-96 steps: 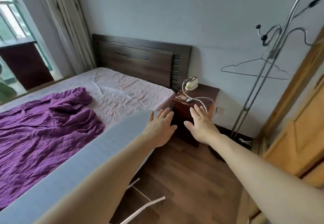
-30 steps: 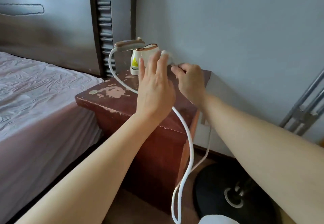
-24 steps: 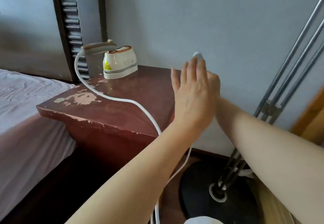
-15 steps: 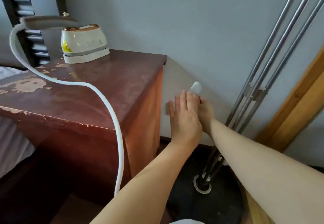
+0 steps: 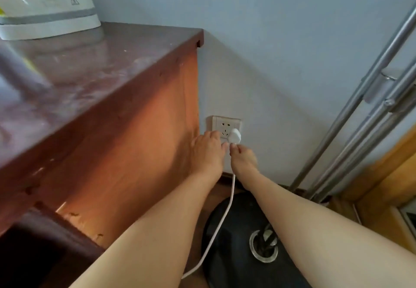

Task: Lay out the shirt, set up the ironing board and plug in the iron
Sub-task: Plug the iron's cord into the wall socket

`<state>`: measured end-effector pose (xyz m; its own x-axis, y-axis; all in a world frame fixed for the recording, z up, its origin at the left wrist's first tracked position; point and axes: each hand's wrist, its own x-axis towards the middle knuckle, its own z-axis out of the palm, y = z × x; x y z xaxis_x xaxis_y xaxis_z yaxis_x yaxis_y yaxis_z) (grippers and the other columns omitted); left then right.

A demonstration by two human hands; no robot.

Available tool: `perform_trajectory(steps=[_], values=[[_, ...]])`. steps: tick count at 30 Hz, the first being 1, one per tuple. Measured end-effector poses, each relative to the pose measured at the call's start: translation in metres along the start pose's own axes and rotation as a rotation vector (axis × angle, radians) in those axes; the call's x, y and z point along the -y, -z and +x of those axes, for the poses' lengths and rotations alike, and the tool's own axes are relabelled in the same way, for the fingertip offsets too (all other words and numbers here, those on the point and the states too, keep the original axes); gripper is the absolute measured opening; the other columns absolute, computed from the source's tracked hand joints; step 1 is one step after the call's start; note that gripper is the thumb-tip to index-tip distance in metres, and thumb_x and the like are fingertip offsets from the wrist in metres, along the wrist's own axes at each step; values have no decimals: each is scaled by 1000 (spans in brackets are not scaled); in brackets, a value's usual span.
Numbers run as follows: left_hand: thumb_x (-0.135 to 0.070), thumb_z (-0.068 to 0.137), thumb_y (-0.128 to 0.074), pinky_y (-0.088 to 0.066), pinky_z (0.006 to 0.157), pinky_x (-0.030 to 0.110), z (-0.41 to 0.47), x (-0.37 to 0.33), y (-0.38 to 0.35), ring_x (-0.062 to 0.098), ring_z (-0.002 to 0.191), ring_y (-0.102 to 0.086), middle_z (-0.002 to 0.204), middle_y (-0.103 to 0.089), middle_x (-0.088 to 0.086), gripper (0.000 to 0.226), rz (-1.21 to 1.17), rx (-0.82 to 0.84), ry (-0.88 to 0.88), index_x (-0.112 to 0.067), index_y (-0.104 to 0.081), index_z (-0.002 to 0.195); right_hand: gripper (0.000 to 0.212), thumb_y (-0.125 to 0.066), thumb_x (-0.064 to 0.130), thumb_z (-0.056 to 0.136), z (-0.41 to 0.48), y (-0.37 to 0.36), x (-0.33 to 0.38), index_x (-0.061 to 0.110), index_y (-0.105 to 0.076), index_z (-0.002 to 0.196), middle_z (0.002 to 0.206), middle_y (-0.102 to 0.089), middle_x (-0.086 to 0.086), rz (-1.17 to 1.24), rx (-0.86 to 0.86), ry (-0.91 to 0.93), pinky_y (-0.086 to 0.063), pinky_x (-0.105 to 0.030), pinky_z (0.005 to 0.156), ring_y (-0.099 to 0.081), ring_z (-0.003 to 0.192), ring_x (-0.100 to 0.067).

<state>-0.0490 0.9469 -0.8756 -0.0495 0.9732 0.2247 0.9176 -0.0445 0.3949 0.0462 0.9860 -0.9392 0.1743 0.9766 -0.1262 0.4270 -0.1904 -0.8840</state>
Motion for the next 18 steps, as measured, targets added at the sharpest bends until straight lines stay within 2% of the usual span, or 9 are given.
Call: perform_trajectory(steps=[6, 11, 18], values=[[-34, 95, -44, -46, 86, 39, 30, 17, -39, 26, 97, -60, 106, -66, 7, 30, -28, 24, 30, -12, -63, 104, 35, -43, 36, 94, 29, -26, -21, 9, -63, 103, 99, -66, -9, 38, 70, 7, -47, -34, 80, -54, 81, -18], [-32, 94, -46, -47, 77, 36, 46, 29, -61, 30, 94, -62, 103, -69, 8, 27, -216, 76, 127, -16, -66, 103, 43, -38, 42, 96, 43, -42, -33, 8, -63, 103, 99, -65, -10, 71, 74, -7, -46, -35, 81, -54, 83, -19], [-21, 95, -44, -49, 80, 39, 62, 38, -80, 30, 93, -61, 100, -68, 12, 23, -315, 126, 157, -11, -65, 99, 48, -37, 45, 96, 66, -60, -31, 6, -63, 106, 101, -66, -12, 163, 65, -36, -48, -35, 81, -55, 83, -20]])
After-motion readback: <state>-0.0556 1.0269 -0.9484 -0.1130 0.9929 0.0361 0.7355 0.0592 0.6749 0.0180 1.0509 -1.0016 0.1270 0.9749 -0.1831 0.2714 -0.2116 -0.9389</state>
